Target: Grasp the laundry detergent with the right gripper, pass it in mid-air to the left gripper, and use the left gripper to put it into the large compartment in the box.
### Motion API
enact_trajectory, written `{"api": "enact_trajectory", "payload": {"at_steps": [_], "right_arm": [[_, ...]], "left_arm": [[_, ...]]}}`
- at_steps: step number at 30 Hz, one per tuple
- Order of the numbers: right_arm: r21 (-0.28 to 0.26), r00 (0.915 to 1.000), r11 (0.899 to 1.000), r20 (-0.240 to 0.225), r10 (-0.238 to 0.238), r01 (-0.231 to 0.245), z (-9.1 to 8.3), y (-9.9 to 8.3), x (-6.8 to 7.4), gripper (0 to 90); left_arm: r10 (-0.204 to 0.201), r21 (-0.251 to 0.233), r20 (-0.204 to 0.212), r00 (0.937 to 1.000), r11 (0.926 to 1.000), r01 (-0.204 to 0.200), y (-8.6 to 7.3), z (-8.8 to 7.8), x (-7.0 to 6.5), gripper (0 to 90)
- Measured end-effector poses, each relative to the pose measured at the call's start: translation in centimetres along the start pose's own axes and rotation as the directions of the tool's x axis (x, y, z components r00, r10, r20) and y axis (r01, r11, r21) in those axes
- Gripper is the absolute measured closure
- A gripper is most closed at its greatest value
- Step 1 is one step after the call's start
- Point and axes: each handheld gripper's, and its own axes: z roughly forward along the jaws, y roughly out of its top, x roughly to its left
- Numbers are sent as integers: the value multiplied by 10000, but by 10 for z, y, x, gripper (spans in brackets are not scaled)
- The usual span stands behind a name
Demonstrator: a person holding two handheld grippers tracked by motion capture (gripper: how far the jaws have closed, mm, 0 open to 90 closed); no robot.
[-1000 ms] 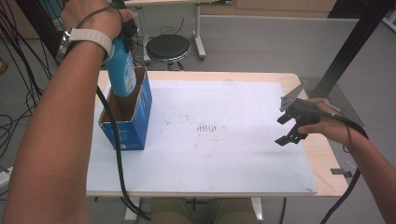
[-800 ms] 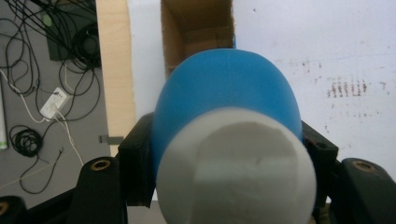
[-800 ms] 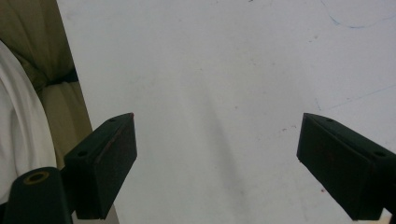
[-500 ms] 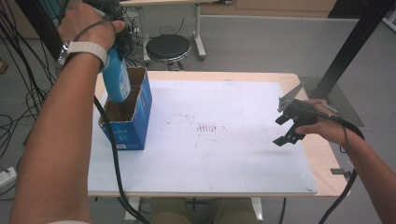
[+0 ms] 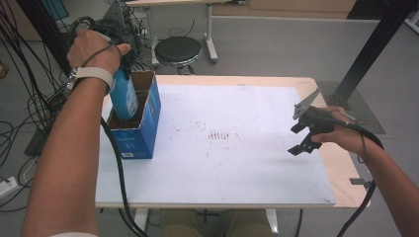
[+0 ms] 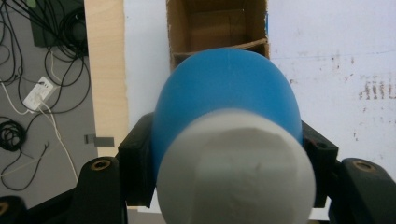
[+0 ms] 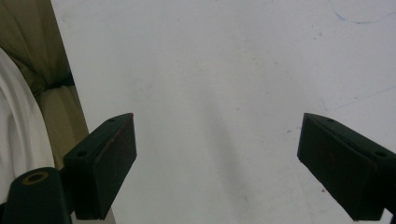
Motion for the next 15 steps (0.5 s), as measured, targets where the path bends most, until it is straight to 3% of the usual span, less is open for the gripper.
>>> {"api": "enact_trajectory", "payload": {"at_steps": [15], "right_arm": [[40, 9999, 9999, 17, 147, -147, 3, -1, -2, 119]], "left_arm": [[200, -55, 73, 9998, 9998, -200, -4, 42, -4, 375]]}}
